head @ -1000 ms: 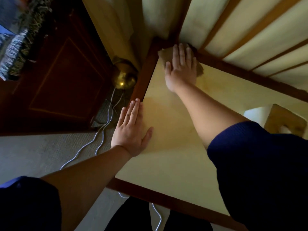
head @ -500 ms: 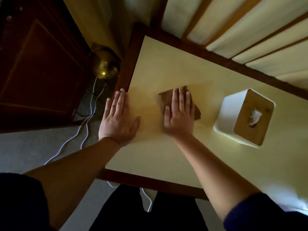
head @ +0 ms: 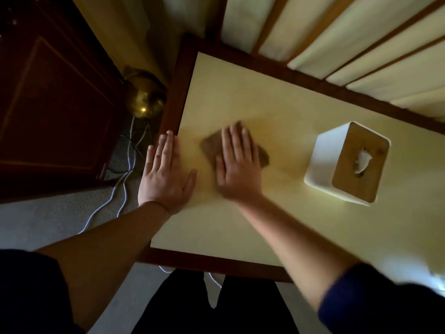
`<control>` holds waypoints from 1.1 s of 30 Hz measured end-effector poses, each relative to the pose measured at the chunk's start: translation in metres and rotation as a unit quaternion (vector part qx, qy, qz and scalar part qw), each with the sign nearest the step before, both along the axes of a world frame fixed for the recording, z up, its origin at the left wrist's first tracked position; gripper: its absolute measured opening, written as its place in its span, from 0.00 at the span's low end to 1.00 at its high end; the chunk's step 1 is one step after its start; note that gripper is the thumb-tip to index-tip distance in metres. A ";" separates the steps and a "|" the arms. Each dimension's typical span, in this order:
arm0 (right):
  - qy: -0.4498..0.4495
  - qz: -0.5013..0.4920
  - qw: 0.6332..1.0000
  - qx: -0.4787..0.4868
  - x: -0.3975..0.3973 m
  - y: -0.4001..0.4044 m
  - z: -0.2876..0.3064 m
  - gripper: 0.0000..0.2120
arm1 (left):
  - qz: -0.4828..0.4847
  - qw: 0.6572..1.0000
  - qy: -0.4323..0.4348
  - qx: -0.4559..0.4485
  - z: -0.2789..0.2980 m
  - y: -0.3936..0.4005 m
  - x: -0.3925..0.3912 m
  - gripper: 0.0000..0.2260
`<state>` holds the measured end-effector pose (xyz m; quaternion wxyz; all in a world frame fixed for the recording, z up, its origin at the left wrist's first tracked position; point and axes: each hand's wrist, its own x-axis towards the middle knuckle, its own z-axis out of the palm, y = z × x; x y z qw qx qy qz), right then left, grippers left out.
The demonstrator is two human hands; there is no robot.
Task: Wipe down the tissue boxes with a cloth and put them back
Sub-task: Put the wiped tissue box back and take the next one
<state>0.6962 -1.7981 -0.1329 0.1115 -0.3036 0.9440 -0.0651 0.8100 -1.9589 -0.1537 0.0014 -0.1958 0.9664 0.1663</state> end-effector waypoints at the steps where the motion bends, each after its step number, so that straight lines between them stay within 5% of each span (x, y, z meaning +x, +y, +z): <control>1: -0.028 0.023 0.999 0.014 0.026 0.017 0.004 0.31 | 0.000 1.000 0.001 0.001 0.000 0.000 0.000 0.38; 4: -0.046 0.020 0.999 0.022 0.031 0.051 0.002 0.31 | -0.002 1.000 0.004 -0.004 0.001 0.001 -0.001 0.38; 10: 0.042 -0.159 0.986 0.003 -0.073 0.039 -0.009 0.31 | -0.011 1.000 0.000 -0.013 0.001 0.002 0.000 0.37; 14: 0.005 -0.203 0.979 0.019 -0.026 0.061 -0.007 0.33 | -0.013 1.000 -0.004 -0.015 0.000 -0.001 -0.001 0.38; 19: -0.042 -0.188 0.980 0.050 0.068 0.127 0.002 0.32 | -0.010 1.000 0.007 -0.011 0.000 0.002 -0.001 0.38; 24: -0.034 -0.219 0.975 0.034 0.037 0.074 -0.001 0.33 | -0.008 1.000 -0.006 -0.006 0.001 0.003 -0.002 0.38; 28: -0.057 -0.088 0.994 0.004 0.036 0.020 0.003 0.32 | -0.016 1.000 0.003 -0.015 0.001 0.001 0.000 0.37; 30: -0.067 -0.049 0.997 -0.003 0.042 0.027 0.003 0.31 | -0.014 1.000 0.002 -0.005 0.002 0.003 0.000 0.37; 33: -0.029 -0.120 0.992 -0.031 0.051 0.075 -0.003 0.31 | -0.008 1.000 0.008 -0.014 0.002 0.005 -0.001 0.37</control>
